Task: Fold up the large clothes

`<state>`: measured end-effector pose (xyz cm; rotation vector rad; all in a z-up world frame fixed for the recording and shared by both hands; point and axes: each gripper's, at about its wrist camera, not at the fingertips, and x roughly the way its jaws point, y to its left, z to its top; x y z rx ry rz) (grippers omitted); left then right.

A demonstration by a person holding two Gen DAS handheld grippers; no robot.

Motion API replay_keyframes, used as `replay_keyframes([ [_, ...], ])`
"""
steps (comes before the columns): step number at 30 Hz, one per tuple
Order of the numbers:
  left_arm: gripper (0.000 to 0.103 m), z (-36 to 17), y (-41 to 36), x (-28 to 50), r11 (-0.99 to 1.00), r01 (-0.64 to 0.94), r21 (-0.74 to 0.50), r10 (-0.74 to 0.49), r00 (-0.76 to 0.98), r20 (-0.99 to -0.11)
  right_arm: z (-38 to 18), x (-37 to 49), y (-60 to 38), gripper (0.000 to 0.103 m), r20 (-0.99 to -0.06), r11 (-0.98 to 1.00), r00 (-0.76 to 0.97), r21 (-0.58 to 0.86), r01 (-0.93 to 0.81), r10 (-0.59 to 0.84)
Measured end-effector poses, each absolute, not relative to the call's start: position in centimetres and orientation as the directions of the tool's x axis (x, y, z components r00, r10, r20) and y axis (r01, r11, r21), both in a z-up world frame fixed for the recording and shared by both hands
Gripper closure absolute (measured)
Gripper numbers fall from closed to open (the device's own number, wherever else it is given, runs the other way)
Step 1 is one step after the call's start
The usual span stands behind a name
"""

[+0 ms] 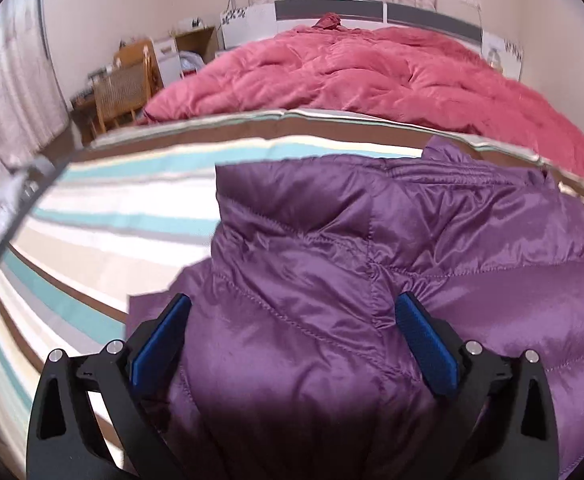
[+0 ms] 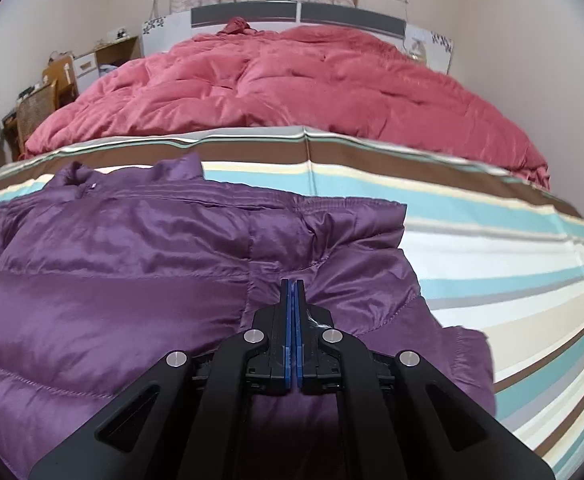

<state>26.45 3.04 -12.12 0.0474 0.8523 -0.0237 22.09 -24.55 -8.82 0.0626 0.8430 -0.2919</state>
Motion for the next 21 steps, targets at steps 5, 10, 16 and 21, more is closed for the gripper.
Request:
replay_keyframes([
  [5,0.002,-13.4,4.1,27.2,0.997,0.047,-0.066,-0.081,0.631,-0.771,-10.0,22.8,-25.1,0.102,-0.75,0.956,0.625,-0.034,0.29,-0.217],
  [10,0.002,-13.4,4.1,27.1,0.998,0.035,-0.053,-0.063,0.632,-0.772,-10.1,22.9,-24.9,0.102,-0.747,0.955,0.624,-0.049,0.292,-0.229],
  [16,0.002,-11.7,5.3,23.1,0.996,-0.01,-0.093,-0.063,0.664,-0.745,-8.6,21.6,-24.6,0.102,-0.734,0.961,0.647,-0.028,0.274,-0.206],
  [21,0.002,-11.4,8.9,19.4,0.984,-0.15,-0.096,0.037,0.699,-0.714,-6.1,18.4,-22.3,0.102,-0.682,0.978,0.722,0.051,0.204,-0.115],
])
